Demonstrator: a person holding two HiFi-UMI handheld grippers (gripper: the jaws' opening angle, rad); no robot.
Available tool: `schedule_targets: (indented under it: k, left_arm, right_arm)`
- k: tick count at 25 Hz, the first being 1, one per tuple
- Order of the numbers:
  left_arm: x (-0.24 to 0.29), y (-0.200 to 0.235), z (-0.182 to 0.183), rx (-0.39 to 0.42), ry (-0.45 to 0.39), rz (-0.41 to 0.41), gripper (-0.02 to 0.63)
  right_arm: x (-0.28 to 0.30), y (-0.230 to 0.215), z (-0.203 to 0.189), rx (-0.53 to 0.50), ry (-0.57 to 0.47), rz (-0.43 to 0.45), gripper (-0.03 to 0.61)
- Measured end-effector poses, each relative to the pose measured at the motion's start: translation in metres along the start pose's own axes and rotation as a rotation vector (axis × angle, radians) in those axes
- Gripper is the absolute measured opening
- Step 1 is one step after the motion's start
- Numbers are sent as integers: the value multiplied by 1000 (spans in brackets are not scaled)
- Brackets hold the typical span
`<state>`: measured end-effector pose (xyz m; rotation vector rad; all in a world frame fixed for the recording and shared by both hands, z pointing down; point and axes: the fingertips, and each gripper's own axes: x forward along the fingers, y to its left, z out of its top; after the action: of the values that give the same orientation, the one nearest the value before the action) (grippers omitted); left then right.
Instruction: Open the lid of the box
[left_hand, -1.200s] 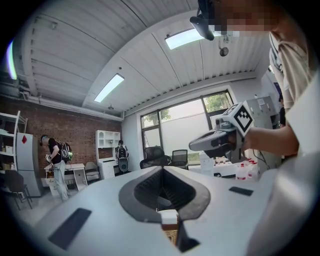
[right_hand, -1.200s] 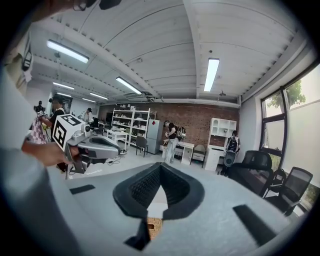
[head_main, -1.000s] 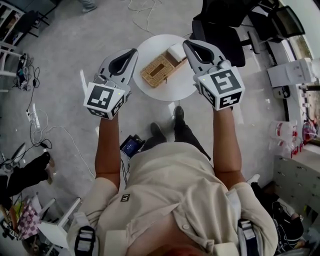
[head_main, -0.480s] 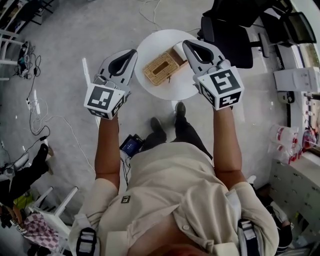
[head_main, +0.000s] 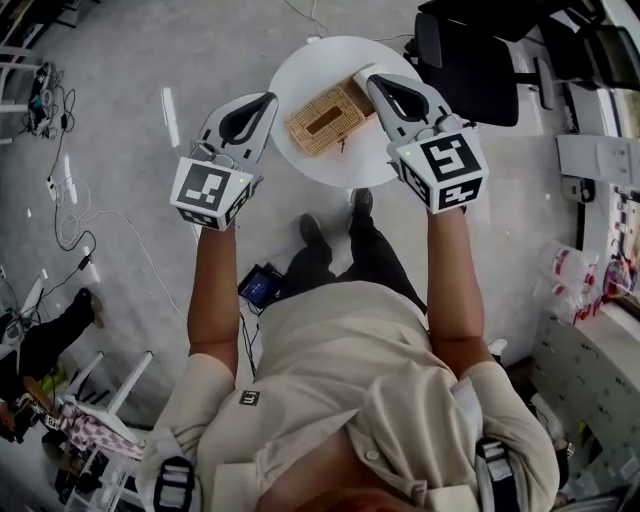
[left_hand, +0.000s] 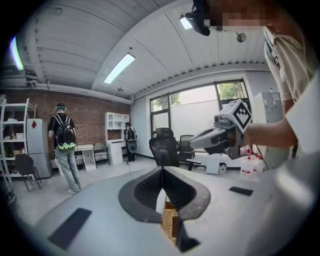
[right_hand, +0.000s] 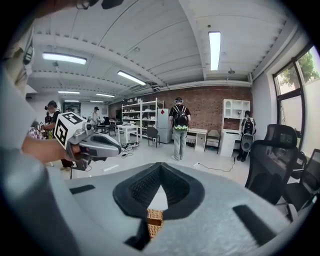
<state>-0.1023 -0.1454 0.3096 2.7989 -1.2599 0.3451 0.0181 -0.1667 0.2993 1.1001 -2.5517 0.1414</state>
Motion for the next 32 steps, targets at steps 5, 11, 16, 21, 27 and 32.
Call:
schedule_targets:
  k: [5,11,16,21,27,32]
  left_arm:
    - [10,4,-30,-21,37,-1,11]
    - [20,6,-62,-39,79,-1,11]
    - [29,2,-92,-45,122,-4,11]
    - [36,-6,-121,-45,169,-9,11]
    - [41,-10,-160,-52,222,-17,11]
    - [48,-15,-192,-39,238,-28,11]
  right_arm:
    - [19,1,-25,11,27,25,-8]
    - [37,1,-52,25,59,51,-8]
    - [47,2,-76,35,84,70,-8]
    - [55,5,-98,41,107,91,-8]
    - [70,12,-127,55,141,111,-8]
    - [78,13,-150,68,163,123,-8]
